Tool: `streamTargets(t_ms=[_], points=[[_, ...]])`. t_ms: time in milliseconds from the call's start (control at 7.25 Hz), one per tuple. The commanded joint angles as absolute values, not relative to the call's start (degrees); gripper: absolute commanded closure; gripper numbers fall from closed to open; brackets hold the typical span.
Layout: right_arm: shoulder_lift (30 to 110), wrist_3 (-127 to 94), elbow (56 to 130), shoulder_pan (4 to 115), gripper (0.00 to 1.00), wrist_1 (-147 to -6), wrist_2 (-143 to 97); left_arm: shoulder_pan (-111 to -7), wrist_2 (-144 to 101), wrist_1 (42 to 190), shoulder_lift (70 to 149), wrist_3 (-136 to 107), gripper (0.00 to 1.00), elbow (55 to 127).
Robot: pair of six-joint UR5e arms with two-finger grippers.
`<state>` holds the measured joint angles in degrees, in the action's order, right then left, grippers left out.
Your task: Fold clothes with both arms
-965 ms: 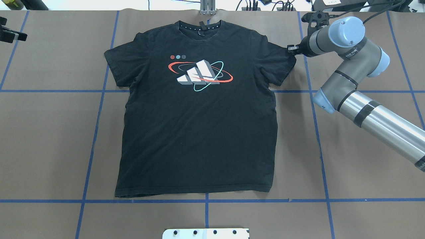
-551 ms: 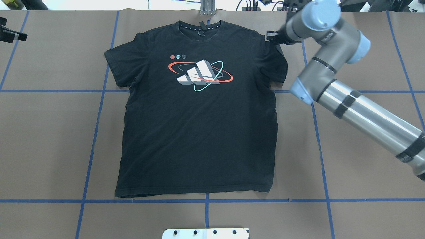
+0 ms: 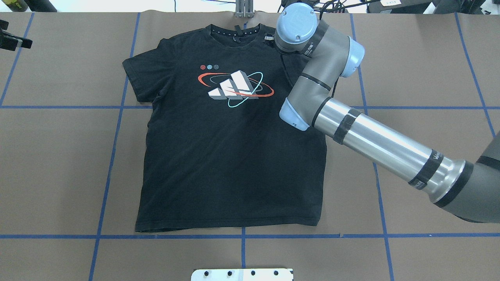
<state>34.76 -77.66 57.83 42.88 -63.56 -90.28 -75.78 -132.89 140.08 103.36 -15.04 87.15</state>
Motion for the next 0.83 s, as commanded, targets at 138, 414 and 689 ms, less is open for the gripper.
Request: streamTargets(t_ms=[138,414,689], points=[[30.52,-80.59,53.80,40.44,1.00,-63.54,-87.71,-75.76,-132.89,140.10,103.36,-15.03,0.00,87.19],[29.97,-81.30,52.12,38.85,1.00,-63.54,-85.44,-75.76,-132.89,140.10,103.36,-15.03,0.00,87.19],[29.97,-80.51,51.86,38.67,0.00,-63.54,-84.99,-75.59,-132.89,140.01,103.36,-15.03,0.00,86.75]])
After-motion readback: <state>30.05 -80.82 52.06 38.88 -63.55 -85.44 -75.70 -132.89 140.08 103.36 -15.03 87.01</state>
